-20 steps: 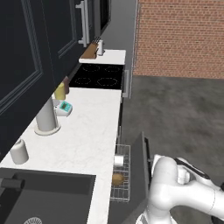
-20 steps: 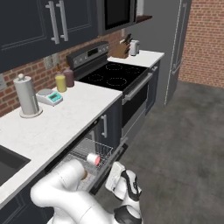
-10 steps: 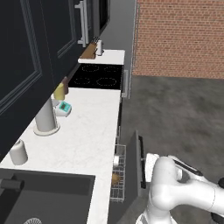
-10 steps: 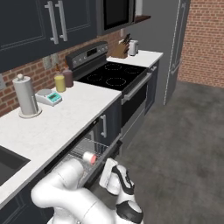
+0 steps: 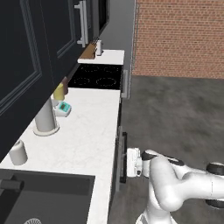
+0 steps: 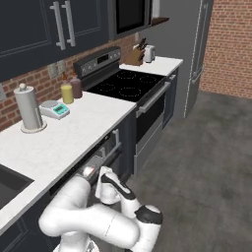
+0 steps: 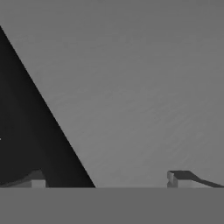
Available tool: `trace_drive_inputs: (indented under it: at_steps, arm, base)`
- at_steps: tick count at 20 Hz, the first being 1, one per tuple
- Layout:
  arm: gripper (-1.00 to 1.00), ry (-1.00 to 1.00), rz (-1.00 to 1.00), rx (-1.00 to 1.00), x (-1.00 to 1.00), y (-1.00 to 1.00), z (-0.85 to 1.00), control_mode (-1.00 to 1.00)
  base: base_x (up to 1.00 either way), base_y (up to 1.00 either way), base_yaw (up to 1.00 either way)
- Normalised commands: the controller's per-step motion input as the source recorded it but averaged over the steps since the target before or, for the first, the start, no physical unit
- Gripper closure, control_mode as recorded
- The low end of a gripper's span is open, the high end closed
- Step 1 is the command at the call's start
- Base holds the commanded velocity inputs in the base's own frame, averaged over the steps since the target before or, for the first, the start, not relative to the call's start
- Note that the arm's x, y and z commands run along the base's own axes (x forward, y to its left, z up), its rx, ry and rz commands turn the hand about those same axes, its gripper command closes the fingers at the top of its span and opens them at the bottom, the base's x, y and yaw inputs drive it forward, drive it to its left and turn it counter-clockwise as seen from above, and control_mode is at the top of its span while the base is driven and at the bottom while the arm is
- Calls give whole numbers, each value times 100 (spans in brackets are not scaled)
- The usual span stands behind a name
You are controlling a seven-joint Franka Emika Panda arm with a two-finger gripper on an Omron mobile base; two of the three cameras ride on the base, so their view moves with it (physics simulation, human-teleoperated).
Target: Pick up the cup and bowl from the counter, place them in the dishwasher, and close the dishwasher door.
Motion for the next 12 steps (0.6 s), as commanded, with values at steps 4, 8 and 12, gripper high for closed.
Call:
trace_drive_inputs:
  at_steps: [4, 8, 12]
  arm:
    - [-100, 0, 8, 3, 56, 100, -73, -100]
    - [-100, 0, 6, 3, 55, 100, -87, -100]
    - [-100, 0, 6, 7, 43, 99, -93, -100]
  base:
    - [0, 0, 0]
    - [0, 0, 0]
    - [0, 0, 0]
